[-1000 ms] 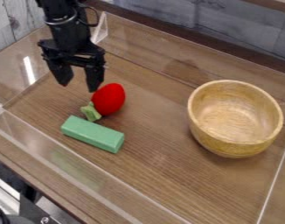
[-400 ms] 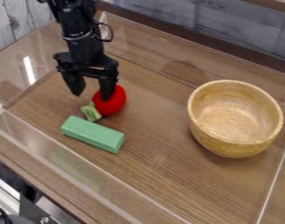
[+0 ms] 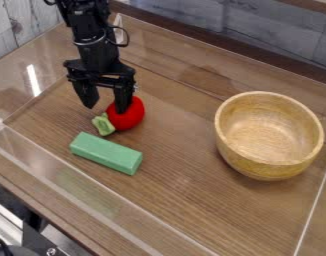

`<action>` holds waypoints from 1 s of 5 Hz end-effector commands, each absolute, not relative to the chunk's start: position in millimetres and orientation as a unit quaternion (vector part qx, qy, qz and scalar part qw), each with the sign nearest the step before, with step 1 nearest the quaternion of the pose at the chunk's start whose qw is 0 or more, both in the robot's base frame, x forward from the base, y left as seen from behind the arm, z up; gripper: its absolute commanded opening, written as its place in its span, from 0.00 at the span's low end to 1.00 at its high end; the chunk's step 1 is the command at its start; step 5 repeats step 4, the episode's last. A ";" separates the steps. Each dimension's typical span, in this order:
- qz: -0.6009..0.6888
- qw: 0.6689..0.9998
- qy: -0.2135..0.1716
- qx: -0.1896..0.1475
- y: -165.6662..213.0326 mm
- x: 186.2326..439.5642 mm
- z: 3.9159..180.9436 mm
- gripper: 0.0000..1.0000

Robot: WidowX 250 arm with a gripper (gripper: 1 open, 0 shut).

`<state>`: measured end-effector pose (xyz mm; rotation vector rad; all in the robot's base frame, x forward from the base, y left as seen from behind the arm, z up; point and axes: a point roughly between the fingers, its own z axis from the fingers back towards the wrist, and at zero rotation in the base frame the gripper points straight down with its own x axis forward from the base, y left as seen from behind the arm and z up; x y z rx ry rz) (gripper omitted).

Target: Move the red fruit to the left

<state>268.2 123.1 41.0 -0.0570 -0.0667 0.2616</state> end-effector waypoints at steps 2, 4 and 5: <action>0.144 0.988 -0.057 -0.018 113.9 281.0 67.4 1.00; 0.157 0.986 -0.058 -0.017 111.5 279.7 75.9 1.00; 0.157 0.986 -0.058 -0.017 111.5 279.7 75.9 1.00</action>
